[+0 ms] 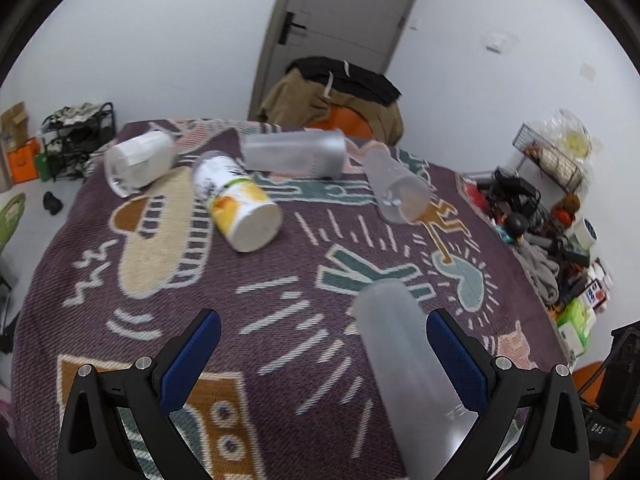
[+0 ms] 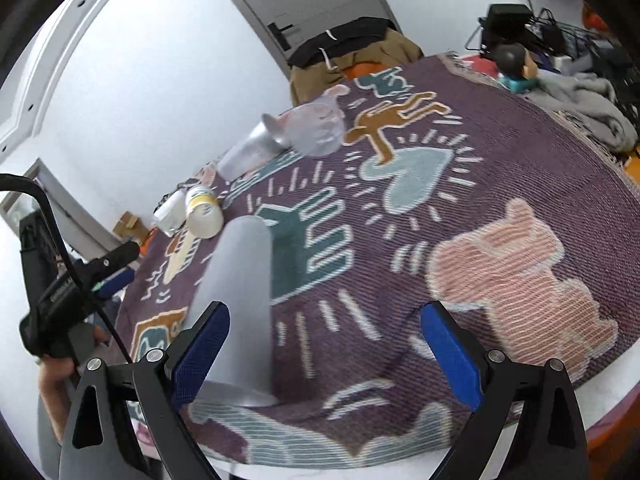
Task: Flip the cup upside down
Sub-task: 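Grasp the frosted cup with the left tool while the right tool releases it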
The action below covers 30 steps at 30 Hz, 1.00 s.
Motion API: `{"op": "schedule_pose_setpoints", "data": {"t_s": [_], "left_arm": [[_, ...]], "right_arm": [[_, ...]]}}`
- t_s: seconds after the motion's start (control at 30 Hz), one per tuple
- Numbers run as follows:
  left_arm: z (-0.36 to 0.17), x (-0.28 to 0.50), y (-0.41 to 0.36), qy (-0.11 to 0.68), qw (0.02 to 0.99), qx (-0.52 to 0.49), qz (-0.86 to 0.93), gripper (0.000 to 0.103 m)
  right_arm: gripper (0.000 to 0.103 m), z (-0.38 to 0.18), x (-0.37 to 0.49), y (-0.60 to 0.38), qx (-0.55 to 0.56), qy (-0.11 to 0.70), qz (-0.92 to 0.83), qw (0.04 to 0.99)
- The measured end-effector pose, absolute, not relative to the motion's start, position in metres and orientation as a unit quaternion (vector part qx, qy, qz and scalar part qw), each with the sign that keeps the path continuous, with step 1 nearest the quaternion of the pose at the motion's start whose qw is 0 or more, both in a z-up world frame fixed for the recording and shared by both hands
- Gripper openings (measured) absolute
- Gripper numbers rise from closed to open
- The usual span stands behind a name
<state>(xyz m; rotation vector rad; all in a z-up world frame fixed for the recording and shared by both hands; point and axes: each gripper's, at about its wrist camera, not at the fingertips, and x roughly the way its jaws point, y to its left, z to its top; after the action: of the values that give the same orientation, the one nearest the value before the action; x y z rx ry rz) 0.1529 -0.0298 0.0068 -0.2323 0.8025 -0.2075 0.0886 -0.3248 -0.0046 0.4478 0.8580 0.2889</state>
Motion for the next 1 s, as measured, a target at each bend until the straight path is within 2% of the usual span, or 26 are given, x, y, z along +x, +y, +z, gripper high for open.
{"op": "schedule_pose_setpoints", "data": {"t_s": [0.3,0.4,1.0], "left_arm": [[-0.005,0.191,-0.060,0.456,0.875,-0.094,-0.131,0.094],[-0.012,0.205,-0.067,0.486,0.858,-0.089,-0.138,0.087],[-0.049,0.267,-0.093,0.611,0.769,-0.117,-0.145,0.082]], "right_arm": [[0.097,-0.015,0.089,-0.349,0.227,0.402,0.120,0.879],[0.097,-0.018,0.089,-0.357,0.239,0.400,0.112,0.878],[0.097,-0.028,0.093,-0.366,0.258,0.405,0.099,0.872]]}}
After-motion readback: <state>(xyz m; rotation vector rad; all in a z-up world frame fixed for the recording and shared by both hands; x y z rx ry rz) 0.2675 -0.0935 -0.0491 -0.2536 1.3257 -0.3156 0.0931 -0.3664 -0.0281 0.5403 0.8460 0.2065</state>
